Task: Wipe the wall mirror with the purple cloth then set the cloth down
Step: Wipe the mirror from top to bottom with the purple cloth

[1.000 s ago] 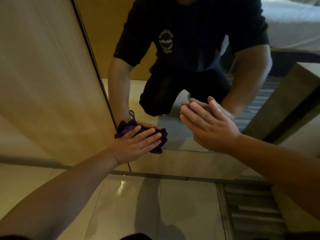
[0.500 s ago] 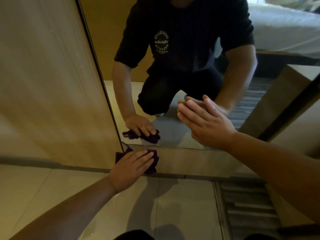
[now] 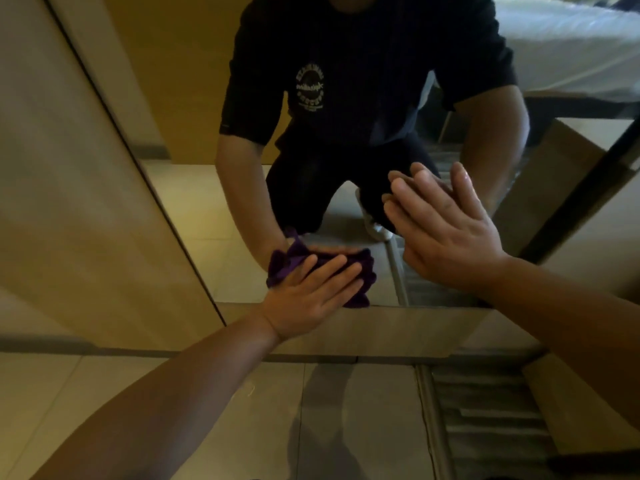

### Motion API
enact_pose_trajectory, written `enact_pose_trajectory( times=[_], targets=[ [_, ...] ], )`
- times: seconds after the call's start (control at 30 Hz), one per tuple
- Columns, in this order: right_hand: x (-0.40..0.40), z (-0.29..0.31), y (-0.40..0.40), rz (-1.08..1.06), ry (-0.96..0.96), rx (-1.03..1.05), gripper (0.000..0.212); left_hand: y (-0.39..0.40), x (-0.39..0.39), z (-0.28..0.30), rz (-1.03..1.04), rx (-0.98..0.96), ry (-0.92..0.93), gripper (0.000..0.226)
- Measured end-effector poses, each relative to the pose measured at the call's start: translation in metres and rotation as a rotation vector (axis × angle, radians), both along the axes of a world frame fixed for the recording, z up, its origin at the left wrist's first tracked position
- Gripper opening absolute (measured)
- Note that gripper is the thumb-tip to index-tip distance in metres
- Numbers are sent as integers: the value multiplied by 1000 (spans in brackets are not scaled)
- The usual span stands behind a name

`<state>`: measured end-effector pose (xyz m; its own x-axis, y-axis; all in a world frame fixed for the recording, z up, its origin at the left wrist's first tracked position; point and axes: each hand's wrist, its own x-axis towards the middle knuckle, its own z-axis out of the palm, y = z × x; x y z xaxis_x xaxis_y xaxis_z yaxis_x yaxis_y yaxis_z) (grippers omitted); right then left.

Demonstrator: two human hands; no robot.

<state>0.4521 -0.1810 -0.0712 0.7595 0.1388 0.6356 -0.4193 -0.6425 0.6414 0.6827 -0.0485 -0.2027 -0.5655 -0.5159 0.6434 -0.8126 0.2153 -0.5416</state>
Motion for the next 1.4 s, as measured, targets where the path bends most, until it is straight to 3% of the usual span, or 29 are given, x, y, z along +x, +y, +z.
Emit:
enact_pose_trajectory(
  times=[0.17, 0.23, 0.33, 0.43, 0.53, 0.67, 0.8, 0.93, 1.07, 1.3, 1.4],
  targets=[
    [7, -9, -2, 24, -101, 45, 41, -1, 1, -53, 38, 27, -61, 47],
    [8, -4, -1, 15, -129, -26, 39, -1, 0, -64, 54, 45, -60, 46],
    [7, 3, -4, 32, -113, -31, 41, 12, 1, -75, 76, 166, -81, 48],
    [-6, 1, 7, -6, -23, 40, 47, 27, 1, -70, 76, 324, -75, 53],
    [-28, 10, 21, 37, -32, 162, 48, 38, -12, -35, 15, 407, 94, 50],
    [-61, 31, 15, 37, -135, 174, 44, 27, -37, 33, -125, 231, 210, 36],
    [-80, 35, 0, -99, -190, 146, 50, -13, -68, 86, -215, 9, 259, 42],
    [-79, 30, -13, -159, -202, 112, 55, -44, -87, 78, -206, -39, 103, 43],
    [-75, 23, -28, -93, -257, 44, 57, -49, -84, 18, -127, 19, -159, 47],
    [-71, 17, -37, -93, -305, -23, 61, -32, -57, -80, -64, 211, -429, 50],
    [-70, 19, -33, -106, -306, -1, 57, -26, -52, -85, -65, 333, -396, 51]
  ],
)
